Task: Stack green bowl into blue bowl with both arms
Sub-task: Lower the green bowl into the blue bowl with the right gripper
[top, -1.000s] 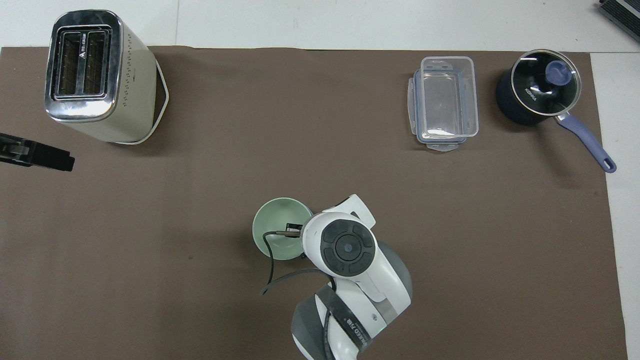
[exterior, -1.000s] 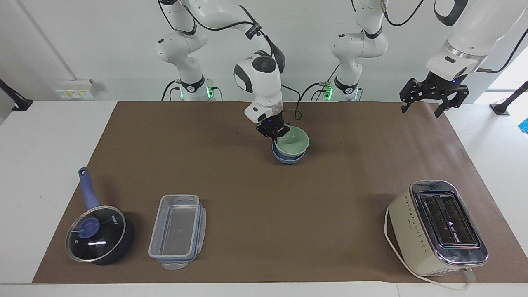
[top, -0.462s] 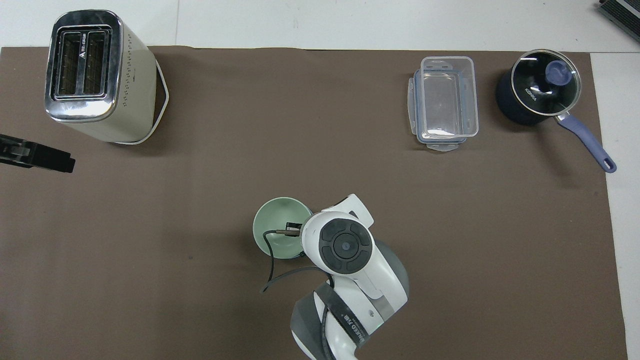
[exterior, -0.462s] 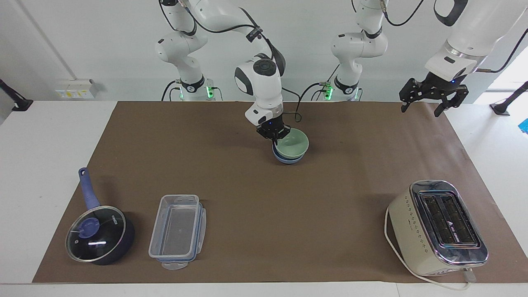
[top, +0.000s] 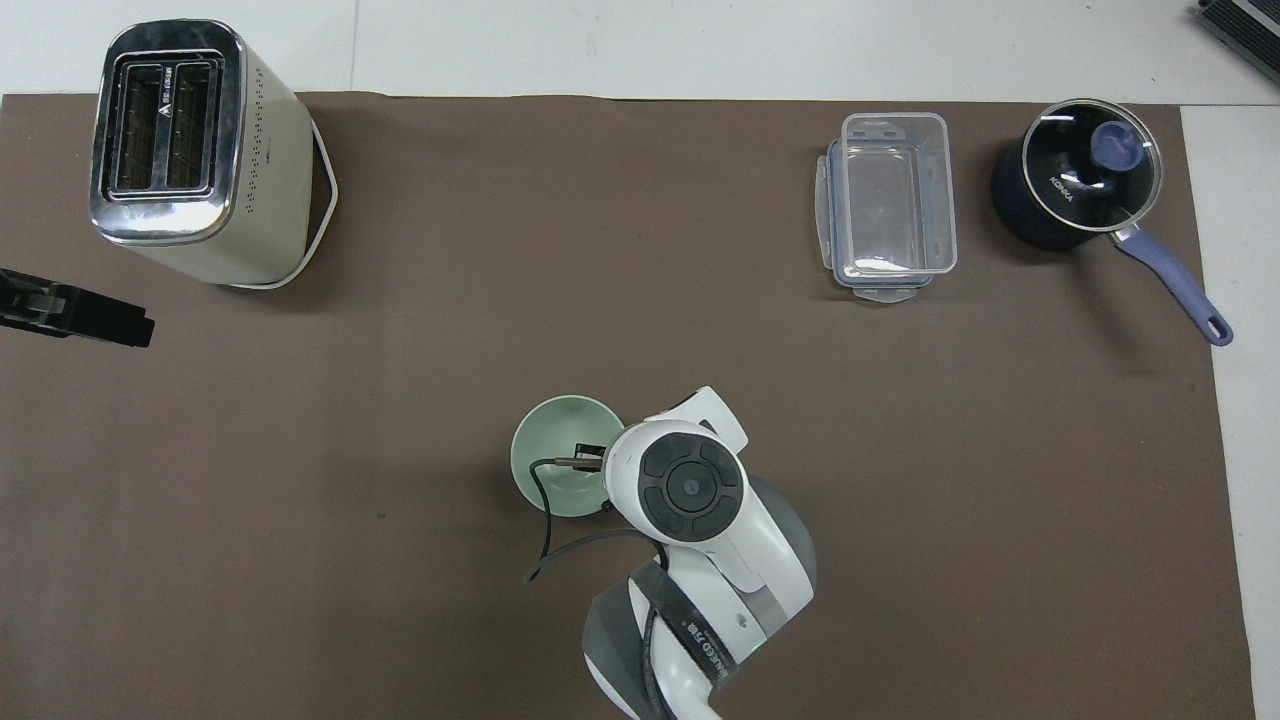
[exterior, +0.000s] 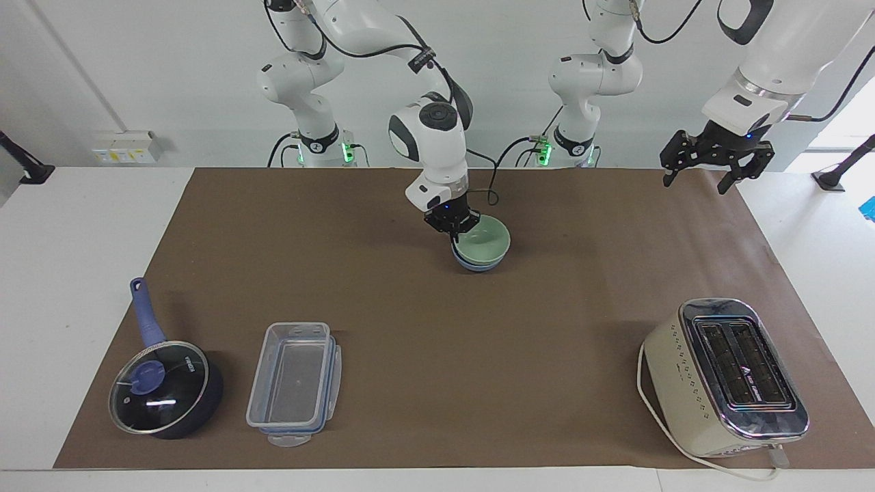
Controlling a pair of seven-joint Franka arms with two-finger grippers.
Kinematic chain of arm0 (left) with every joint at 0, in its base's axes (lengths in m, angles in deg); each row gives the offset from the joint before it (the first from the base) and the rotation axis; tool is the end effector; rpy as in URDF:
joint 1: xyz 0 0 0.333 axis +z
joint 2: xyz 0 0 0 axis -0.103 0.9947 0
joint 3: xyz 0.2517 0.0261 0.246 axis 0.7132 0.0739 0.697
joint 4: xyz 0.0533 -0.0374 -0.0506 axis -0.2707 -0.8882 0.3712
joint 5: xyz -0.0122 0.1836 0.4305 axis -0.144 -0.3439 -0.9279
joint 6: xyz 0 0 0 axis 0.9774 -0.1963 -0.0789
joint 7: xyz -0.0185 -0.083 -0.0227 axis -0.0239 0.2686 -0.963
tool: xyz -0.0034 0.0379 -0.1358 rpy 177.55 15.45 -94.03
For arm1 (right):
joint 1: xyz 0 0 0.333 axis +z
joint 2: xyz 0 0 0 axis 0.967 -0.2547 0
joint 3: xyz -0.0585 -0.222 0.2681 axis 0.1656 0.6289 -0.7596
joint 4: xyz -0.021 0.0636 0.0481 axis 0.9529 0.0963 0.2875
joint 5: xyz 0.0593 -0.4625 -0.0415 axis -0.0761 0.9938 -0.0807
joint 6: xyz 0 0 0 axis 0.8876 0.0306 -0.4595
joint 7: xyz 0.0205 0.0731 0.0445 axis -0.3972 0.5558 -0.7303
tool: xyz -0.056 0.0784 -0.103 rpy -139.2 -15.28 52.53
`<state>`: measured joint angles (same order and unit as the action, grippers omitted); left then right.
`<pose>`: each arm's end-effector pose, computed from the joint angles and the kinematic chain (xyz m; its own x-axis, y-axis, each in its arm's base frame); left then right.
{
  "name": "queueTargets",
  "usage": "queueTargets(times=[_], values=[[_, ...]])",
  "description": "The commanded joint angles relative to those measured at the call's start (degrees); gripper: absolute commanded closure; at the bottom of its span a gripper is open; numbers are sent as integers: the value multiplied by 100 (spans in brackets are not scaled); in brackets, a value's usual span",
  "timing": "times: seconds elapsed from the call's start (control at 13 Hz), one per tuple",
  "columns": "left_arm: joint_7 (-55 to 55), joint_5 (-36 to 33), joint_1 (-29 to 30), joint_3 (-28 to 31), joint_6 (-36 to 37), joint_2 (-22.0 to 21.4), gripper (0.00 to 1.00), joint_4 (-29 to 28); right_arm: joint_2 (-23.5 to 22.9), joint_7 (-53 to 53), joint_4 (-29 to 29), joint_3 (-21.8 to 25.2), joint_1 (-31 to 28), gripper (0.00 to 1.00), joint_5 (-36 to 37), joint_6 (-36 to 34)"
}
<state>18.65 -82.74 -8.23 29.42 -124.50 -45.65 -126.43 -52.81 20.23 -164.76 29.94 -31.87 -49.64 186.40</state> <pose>0.6281 -0.0457 0.6492 0.9681 -0.2501 0.0132 -0.2502 -0.9682 0.0049 0.5121 0.4297 0.3030 0.9860 -0.1616 0.0421 -0.1552 -0.9797 -0.1271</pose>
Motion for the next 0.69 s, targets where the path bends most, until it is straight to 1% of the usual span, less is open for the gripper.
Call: queueTargets(times=[0.0,0.08,0.15,0.23,0.31,0.38,0.54,0.62], values=[[6,-127,-6,-18,27,-104,0,-101,-7,-79,-57,-10,4,86,23,159],[15,-127,-6,-18,19,-104,0,-101,11,-71,-118,-1,13,83,23,159],[6,-127,-6,-18,19,-104,0,-110,11,-70,-119,-1,13,73,23,159],[15,-127,-6,-27,19,-112,0,-110,11,-70,-84,-1,13,50,32,142],[15,-127,-6,-27,10,-130,0,-136,11,-97,-40,8,-13,11,32,133],[15,-127,-6,-27,-8,-156,0,-189,46,-123,13,51,-39,0,41,89],[15,-127,-15,-27,-25,-183,0,-233,317,-202,101,78,-310,0,75,-42],[15,-127,-15,-27,-25,-183,0,-233,467,-359,171,78,-468,0,163,-234]])
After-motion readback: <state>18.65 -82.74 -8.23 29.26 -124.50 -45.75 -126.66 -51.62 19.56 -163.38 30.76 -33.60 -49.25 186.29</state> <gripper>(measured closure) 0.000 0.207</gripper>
